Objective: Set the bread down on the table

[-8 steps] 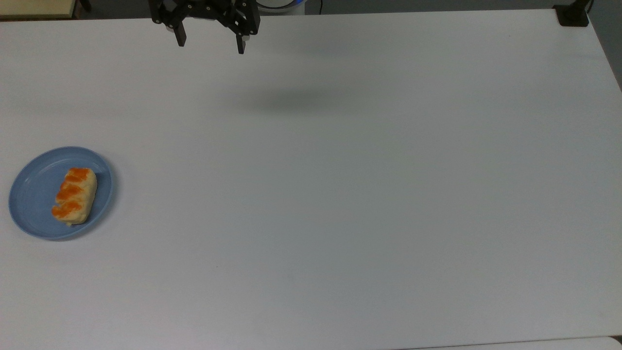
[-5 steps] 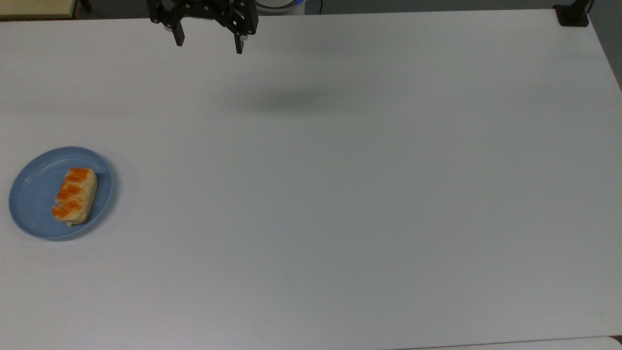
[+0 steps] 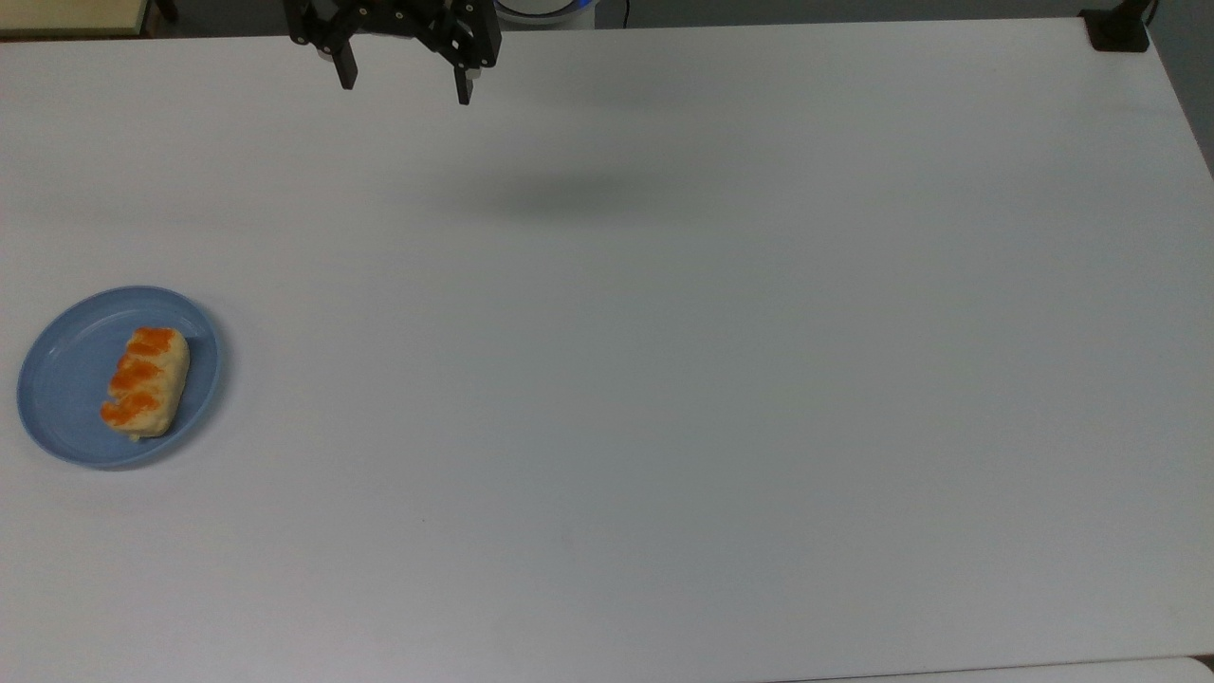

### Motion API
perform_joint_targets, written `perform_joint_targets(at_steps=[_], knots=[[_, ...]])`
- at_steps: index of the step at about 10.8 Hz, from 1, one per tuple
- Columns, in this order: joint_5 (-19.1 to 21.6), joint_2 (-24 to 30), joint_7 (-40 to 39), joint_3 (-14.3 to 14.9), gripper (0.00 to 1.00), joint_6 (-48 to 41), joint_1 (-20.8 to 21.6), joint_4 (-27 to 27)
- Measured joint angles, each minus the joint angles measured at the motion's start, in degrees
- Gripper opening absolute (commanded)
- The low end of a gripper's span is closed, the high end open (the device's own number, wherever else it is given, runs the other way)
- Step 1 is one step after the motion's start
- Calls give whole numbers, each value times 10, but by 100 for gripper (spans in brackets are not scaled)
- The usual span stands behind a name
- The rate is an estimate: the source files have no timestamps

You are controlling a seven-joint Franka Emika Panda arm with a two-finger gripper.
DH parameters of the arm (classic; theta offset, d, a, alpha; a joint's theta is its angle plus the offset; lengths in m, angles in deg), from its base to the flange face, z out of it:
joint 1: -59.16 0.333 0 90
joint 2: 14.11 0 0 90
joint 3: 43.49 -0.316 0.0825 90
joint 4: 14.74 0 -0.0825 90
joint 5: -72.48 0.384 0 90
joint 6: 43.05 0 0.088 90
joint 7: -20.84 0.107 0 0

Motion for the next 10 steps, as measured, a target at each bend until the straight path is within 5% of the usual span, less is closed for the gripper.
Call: perform_joint_targets(at_steps=[10], knots=[[0, 2, -15, 0, 100, 0, -2, -2]])
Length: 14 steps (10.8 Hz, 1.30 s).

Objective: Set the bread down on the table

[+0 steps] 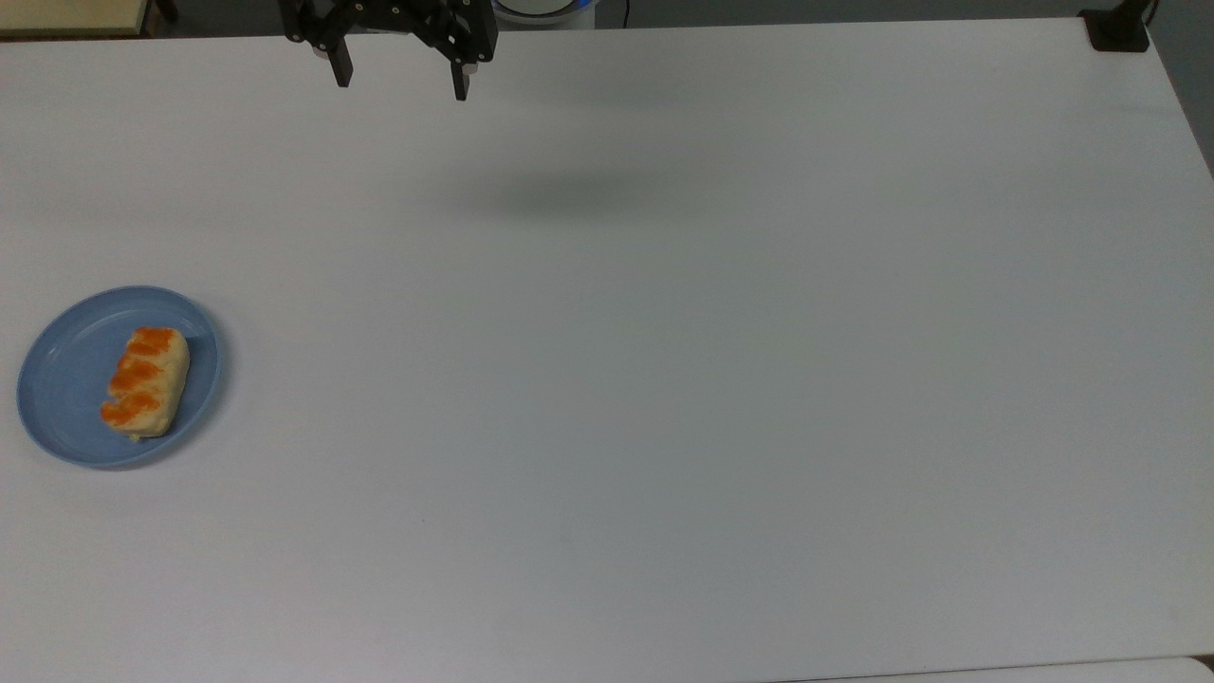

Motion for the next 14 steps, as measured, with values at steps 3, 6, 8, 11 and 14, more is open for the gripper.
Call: perform_joint_targets(at_steps=[3, 6, 8, 11, 14], knots=[[0, 0, -6, 0, 100, 0, 0, 0], [0, 0, -19, 0, 100, 0, 0, 2], [0, -1, -32, 0, 100, 0, -3, 3], [-16, -14, -37, 1, 100, 2, -34, 3], [-37, -53, -44, 2, 100, 94, -93, 5]])
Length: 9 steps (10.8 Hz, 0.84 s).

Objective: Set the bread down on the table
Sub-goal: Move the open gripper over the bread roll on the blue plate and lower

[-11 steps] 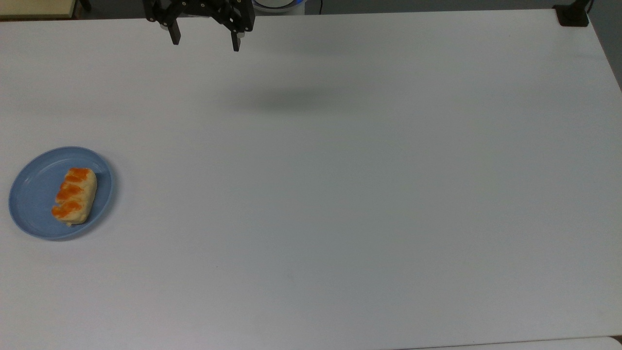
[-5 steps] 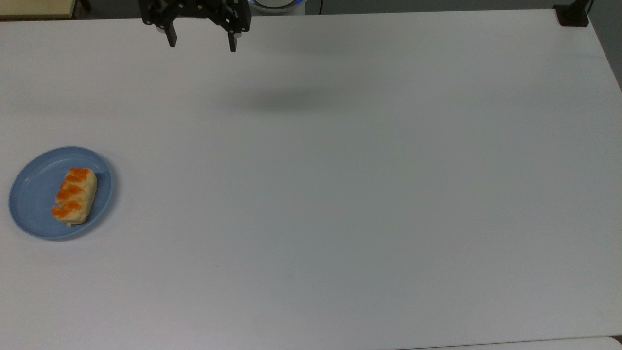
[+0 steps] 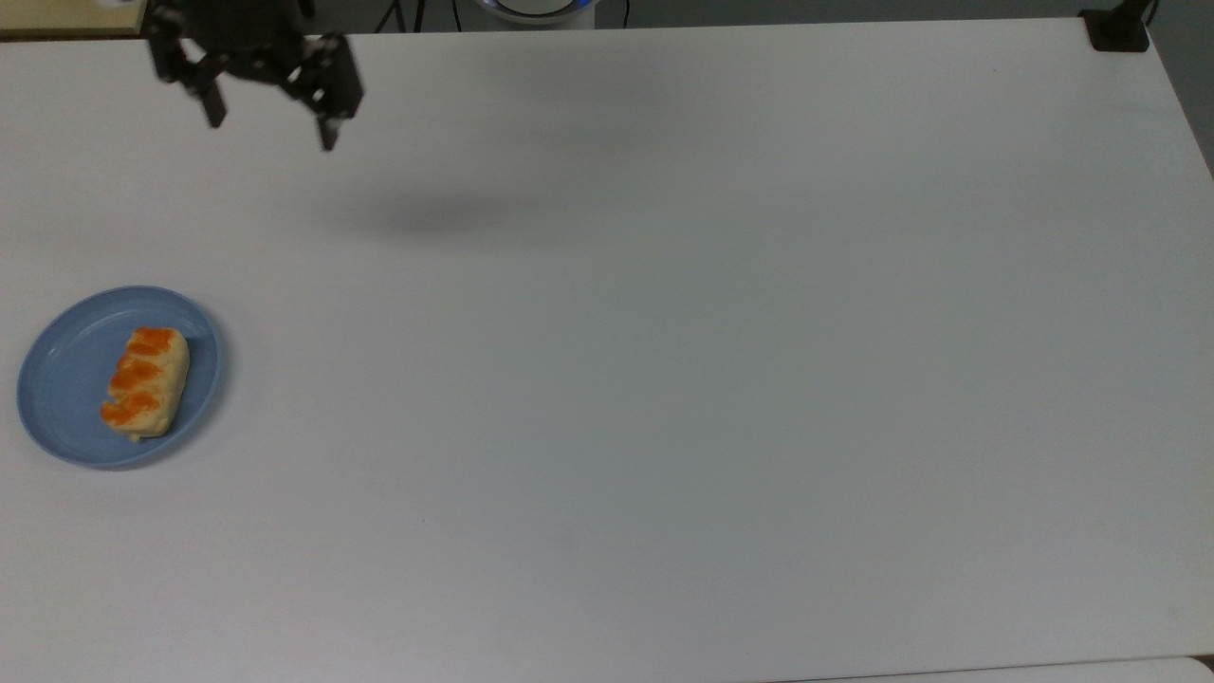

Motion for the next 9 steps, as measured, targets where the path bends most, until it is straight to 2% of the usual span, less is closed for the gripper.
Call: perform_joint_targets(at_steps=[2, 5, 9], knots=[[-32, -45, -1, 1, 99, 95, -34, 9], [-36, -122, 0, 1, 98, 238, -67, 13], [-36, -188, 7, 1, 99, 323, -92, 12]])
